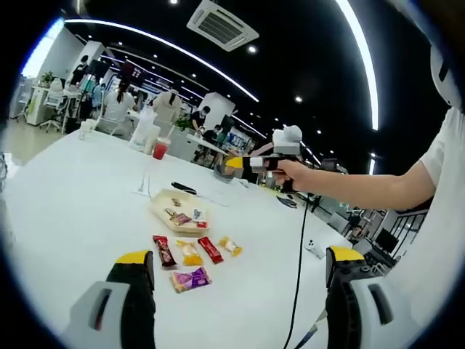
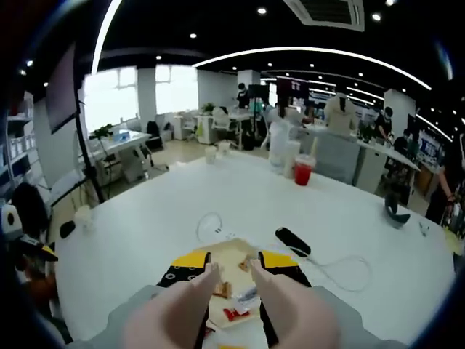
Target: Place the target food into the container with the food tongs after gripping and lifting it, then release it inside without dropping or visibly crushing the food.
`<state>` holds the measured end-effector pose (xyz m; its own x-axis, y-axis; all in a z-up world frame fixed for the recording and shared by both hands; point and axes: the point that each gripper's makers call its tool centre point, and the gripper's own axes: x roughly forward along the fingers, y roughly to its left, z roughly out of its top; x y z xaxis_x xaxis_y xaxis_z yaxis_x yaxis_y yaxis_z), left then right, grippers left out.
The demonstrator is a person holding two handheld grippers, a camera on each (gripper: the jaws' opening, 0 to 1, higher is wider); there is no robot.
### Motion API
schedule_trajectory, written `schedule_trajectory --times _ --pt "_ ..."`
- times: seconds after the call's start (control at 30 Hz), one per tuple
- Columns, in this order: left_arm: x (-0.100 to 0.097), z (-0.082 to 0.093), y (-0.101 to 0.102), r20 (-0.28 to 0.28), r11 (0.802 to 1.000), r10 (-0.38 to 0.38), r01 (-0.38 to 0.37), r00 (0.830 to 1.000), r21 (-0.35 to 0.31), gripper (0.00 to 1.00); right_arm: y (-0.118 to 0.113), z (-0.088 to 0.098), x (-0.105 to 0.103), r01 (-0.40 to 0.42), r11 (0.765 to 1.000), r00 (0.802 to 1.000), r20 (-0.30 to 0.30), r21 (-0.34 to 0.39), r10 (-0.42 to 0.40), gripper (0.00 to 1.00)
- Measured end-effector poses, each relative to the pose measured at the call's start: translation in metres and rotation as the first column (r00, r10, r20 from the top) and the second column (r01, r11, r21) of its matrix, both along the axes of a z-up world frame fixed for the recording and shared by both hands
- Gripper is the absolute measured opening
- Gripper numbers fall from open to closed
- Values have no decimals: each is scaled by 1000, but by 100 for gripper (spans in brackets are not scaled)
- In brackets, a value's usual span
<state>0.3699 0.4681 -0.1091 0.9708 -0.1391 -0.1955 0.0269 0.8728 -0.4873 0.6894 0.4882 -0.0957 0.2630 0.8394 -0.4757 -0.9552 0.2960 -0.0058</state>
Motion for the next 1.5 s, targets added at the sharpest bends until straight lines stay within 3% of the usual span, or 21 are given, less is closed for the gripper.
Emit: schedule_trajectory --times 0.1,0.23,0.33,0.43,0.53,0.6,0.73,0.87,0.97,1.1,1.17,1.23,1.4,1.5 --pt "3 1 -6 -16 999 -22 22 1000 40 99 -7 -9 -1 8 1000 1000 -25 7 -8 25" --pt "7 -2 -6 -14 999 -22 23 1000 45 99 -15 -17 3 12 1000 999 -36 11 -12 25" --pt "15 -9 -2 -32 1000 0 0 999 4 99 -29 -14 3 41 998 996 -82 43 -38 25" --pt "18 8 -1 18 999 17 -17 1000 50 99 -36 -17 2 29 999 998 -56 28 -27 25" --pt "18 13 5 35 998 66 -66 997 20 99 -42 -18 1 45 997 995 -89 56 -40 25" --pt "19 15 2 45 998 66 -66 997 -8 99 -49 -20 1 50 998 996 -79 46 -46 25" --pt "22 8 -2 10 999 39 -39 999 19 99 -54 -22 5 65 996 994 -90 58 -59 25" --pt "22 19 3 20 998 52 -53 998 32 99 -58 -25 9 77 995 992 -105 64 -70 25" --pt "21 27 5 41 998 58 -60 997 34 99 -59 -26 3 73 995 993 -101 64 -67 25" --pt "22 18 14 20 997 61 -62 998 41 99 -63 -27 -9 68 995 993 -99 71 -60 25" --pt "17 20 18 7 997 63 -64 998 51 99 -66 -34 -15 62 996 991 -125 64 -54 25" --pt "14 24 21 27 996 69 -70 997 50 99 -70 -42 -20 42 999 994 -100 35 -39 25" --pt "6 19 26 17 996 78 -78 997 43 99 -79 -49 -22 63 997 990 -126 48 -56 26" --pt "9 21 33 59 991 85 -91 995 98 99 -81 -46 -26 45 998 994 -100 54 -39 26"
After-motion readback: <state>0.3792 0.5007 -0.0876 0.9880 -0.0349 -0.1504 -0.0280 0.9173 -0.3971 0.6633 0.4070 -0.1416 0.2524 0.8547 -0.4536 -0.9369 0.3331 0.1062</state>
